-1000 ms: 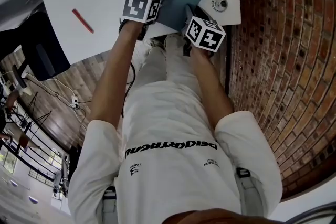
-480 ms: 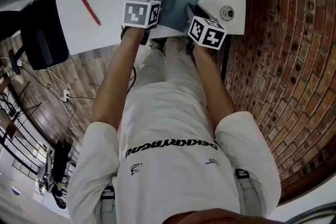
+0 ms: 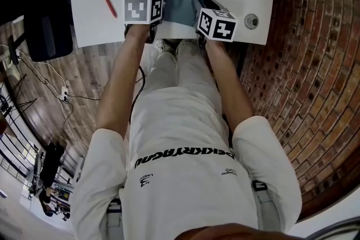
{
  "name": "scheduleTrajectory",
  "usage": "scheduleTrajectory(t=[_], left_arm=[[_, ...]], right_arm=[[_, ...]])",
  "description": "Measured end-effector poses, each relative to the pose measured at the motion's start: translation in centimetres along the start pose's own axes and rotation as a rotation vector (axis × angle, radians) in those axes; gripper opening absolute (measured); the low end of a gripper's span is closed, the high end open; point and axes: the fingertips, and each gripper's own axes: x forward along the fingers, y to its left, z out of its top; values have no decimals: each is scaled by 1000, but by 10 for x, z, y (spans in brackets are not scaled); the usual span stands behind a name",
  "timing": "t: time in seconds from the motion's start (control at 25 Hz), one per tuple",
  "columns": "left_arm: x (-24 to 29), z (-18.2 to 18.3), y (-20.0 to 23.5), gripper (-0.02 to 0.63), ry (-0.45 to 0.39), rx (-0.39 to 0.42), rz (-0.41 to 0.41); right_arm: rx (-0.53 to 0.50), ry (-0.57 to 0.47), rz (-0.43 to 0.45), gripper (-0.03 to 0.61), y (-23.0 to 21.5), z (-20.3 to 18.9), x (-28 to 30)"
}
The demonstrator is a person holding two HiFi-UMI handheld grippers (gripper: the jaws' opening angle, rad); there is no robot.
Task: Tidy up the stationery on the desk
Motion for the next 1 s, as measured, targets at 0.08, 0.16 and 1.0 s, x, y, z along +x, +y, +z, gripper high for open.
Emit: scheduleTrajectory(t=[0.08,0.16,1.0], left_arm=[[-4,1,9,81,-8,-16,15],[-8,1,18,81,-16,-33,26],[-32,-7,79,81,-112,-185,102]], right_arm=[[-27,6,9,121,9,3,6],[-54,13,15,121,16,6,12],[-196,59,72,121,70,18,51]])
